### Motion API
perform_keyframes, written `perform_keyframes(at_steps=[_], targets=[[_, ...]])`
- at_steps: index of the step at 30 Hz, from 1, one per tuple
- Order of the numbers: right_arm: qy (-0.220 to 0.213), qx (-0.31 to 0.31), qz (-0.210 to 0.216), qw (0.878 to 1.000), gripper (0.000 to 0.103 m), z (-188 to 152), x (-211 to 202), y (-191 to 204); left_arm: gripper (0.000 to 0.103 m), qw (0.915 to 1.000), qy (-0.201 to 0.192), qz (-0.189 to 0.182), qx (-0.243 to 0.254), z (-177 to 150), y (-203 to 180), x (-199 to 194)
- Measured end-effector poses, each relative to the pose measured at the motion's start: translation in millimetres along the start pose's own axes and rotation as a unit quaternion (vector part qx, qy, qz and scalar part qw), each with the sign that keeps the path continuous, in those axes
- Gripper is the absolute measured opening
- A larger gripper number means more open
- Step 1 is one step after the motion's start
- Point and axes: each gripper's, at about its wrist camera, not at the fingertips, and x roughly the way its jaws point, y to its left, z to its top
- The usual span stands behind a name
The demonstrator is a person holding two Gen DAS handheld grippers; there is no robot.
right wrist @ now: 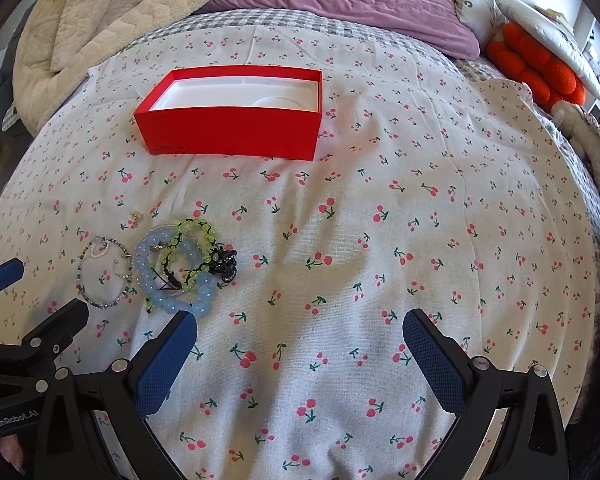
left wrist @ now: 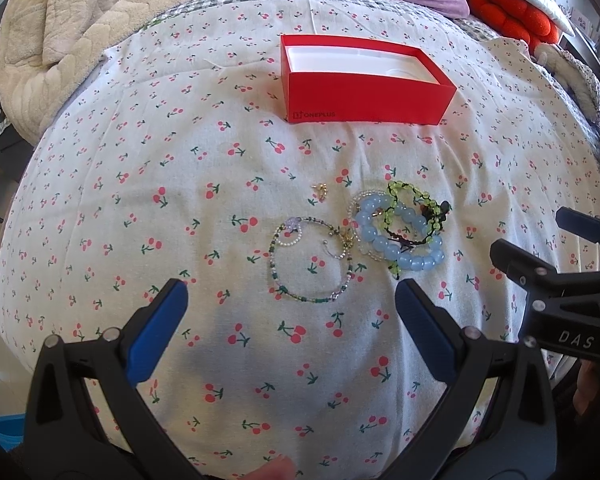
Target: Organize jewelry
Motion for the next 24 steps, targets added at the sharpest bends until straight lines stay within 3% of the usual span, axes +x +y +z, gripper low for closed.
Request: perform_keyframes(at_steps=[15, 17, 20, 24], targets=[[-0.006, 0.0, 0.007, 1.0, 0.103, 1, -1, -2, 0.103, 0.9999, 0.0, -0.008, 0.005, 2, 5, 0], [-0.005, -0.004, 0.02, 1.0, 0.103, 3, -3, -3, 0.103, 0.9997, -0.003, -0.021, 0.01, 3, 7, -2], [0.007, -0.017, 0.073, 0.997, 0.103, 6, -5, -2, 0.103, 0.9992, -0.005, -0.036, 0.017, 3, 11, -4], [0.007, -0.024, 0.121, 0.992, 0.099, 10, -6, -3, 0.093, 0.9978, -0.003, -0.064, 0.018, 1, 18, -3]])
